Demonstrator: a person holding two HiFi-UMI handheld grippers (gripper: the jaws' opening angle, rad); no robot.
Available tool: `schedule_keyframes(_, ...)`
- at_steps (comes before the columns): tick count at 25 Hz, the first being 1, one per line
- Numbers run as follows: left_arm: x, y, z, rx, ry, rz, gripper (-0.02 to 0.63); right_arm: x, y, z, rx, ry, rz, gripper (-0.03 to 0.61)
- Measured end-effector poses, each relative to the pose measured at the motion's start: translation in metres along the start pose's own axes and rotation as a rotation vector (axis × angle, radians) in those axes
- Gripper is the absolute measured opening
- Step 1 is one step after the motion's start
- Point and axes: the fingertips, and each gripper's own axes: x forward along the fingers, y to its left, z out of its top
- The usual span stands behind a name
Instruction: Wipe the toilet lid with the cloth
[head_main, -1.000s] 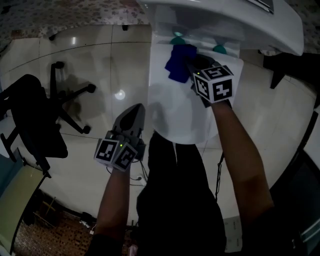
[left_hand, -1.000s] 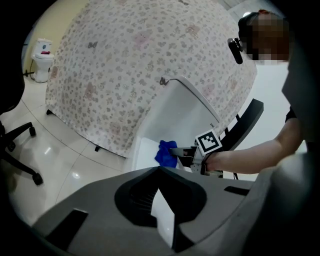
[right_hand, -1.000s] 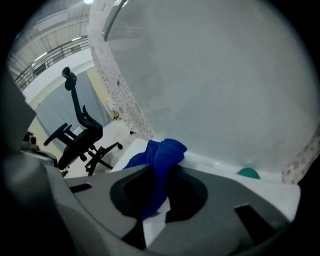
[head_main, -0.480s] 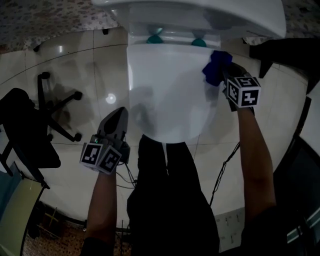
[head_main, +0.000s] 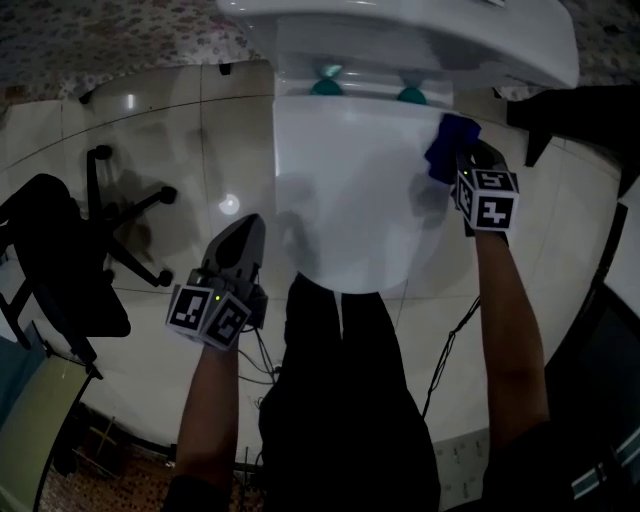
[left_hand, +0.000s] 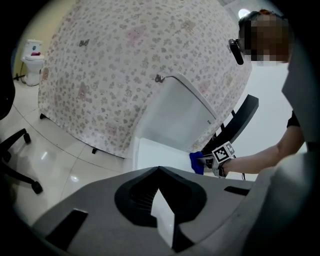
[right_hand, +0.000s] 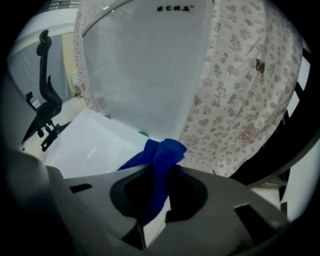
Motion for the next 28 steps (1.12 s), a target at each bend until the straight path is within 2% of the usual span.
schedule_keyframes(2,-0.008,0.000,0.003,0.020,-0.006,0.007,-0.008,-0.016,0.029,0.021,0.007,-0.069,0.057,0.052)
schedule_keyframes(5,-0.016,0.003,0.004,0.066,-0.010,0.008,-0.008,-0.044,0.100,0.060,0.030,-0.187,0.195,0.052)
schedule_keyframes(10,-0.031,0.015,0.004,0.014,-0.045,0.061,-0.008,-0.078,0.234,0.112,-0.025,-0.340,0.397,0.052)
schedule_keyframes(13,-0.040,0.021,0.000,0.014,-0.047,0.085,-0.008,-0.082,0.306,0.110,-0.039,-0.318,0.535,0.052)
schedule_keyframes(16,-0.051,0.031,-0.005,-0.032,-0.057,0.117,-0.008,-0.081,0.358,0.097,-0.038,-0.259,0.647,0.052)
schedule_keyframes(18,-0.055,0.034,-0.007,-0.052,-0.067,0.133,-0.008,-0.069,0.374,0.085,-0.014,-0.211,0.674,0.052)
schedule_keyframes(20,-0.056,0.034,-0.011,-0.058,-0.064,0.140,-0.008,-0.048,0.372,0.066,0.015,-0.146,0.650,0.052)
schedule_keyframes(24,-0.053,0.031,-0.020,-0.070,-0.051,0.141,-0.008,-0.011,0.329,0.029,-0.006,-0.044,0.529,0.052)
schedule_keyframes(28,-0.042,0.024,-0.022,-0.077,-0.046,0.133,-0.008,-0.010,0.296,0.010,-0.017,-0.019,0.513,0.054)
